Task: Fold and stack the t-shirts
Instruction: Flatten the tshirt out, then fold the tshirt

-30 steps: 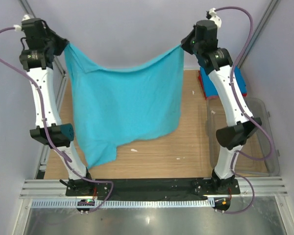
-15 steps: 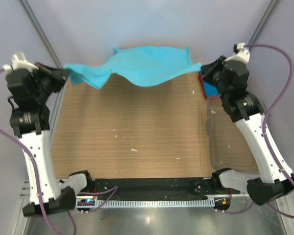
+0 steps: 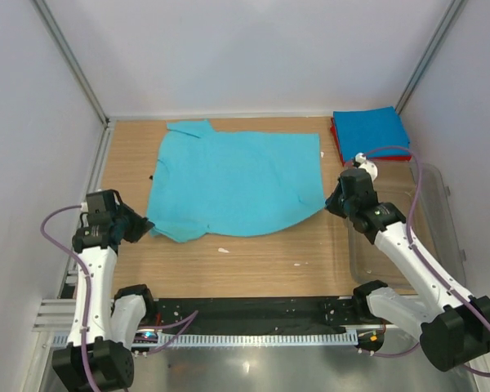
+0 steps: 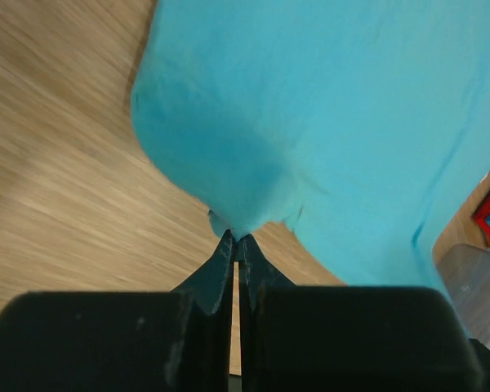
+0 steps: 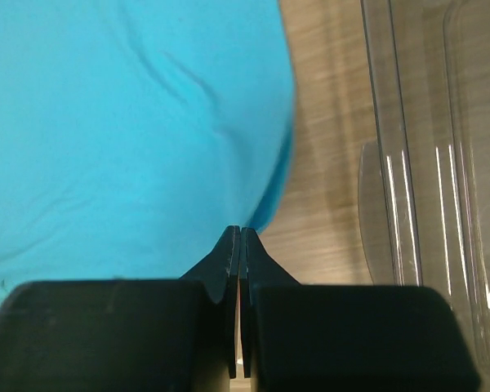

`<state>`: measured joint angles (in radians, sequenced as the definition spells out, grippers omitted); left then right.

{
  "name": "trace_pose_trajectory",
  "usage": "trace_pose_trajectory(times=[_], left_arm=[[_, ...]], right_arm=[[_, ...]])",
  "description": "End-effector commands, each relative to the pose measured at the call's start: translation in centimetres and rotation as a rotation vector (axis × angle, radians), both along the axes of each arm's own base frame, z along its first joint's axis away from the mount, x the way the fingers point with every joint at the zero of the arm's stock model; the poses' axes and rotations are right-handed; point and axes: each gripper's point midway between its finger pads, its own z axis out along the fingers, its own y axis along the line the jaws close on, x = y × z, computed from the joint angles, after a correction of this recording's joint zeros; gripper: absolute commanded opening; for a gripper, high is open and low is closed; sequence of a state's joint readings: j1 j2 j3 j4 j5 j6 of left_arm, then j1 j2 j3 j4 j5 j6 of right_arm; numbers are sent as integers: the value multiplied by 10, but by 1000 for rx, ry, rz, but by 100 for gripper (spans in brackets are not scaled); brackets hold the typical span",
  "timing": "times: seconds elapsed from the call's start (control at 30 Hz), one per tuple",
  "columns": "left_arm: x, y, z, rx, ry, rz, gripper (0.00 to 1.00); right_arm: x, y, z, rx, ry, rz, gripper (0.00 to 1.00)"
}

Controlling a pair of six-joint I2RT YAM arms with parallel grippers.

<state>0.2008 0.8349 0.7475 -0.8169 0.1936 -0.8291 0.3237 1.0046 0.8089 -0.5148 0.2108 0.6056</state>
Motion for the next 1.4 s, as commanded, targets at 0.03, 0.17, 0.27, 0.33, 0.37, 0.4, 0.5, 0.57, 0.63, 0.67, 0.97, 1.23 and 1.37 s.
trace_pose_trajectory(times=[0.03,0.17,0.27,0.33,0.37,0.4,0.5,0.57,0.63,0.67,0.97,1.23,1.37], left_arm=[[-2,12,5,77,-35,33,0],[-6,26,2,129,-5,92,0],[-8,31,5,163,-8,98,0],[-7,29,7,161,-17,85,0],[-6,28,8,156,-23,78,0],[-4,23,9,139,-31,53,0],[7,14,10,111,-30,-29,0],[13,9,11,89,-36,-67,0],[17,8,8,81,-28,-82,0],[18,7,7,78,-26,-91,0],[16,8,8,97,-28,-81,0],[34,17,15,139,-14,-81,0],[51,21,18,146,-15,-84,0]], right_arm=[[-16,4,-17,38,49,14,1],[-27,-1,-29,18,99,3,1],[-29,0,-29,25,111,11,1],[-32,0,-31,22,124,10,1],[-32,-1,-31,21,130,6,1],[-34,-2,-33,18,138,-1,1],[-38,-6,-34,11,161,-29,1],[-39,-8,-36,7,169,-43,1],[-39,-10,-37,4,174,-56,1],[-40,-11,-36,1,175,-60,1],[-49,-13,-36,9,200,-73,1],[-46,-24,-36,-41,195,-114,1],[-38,-26,-33,-64,178,-127,1]])
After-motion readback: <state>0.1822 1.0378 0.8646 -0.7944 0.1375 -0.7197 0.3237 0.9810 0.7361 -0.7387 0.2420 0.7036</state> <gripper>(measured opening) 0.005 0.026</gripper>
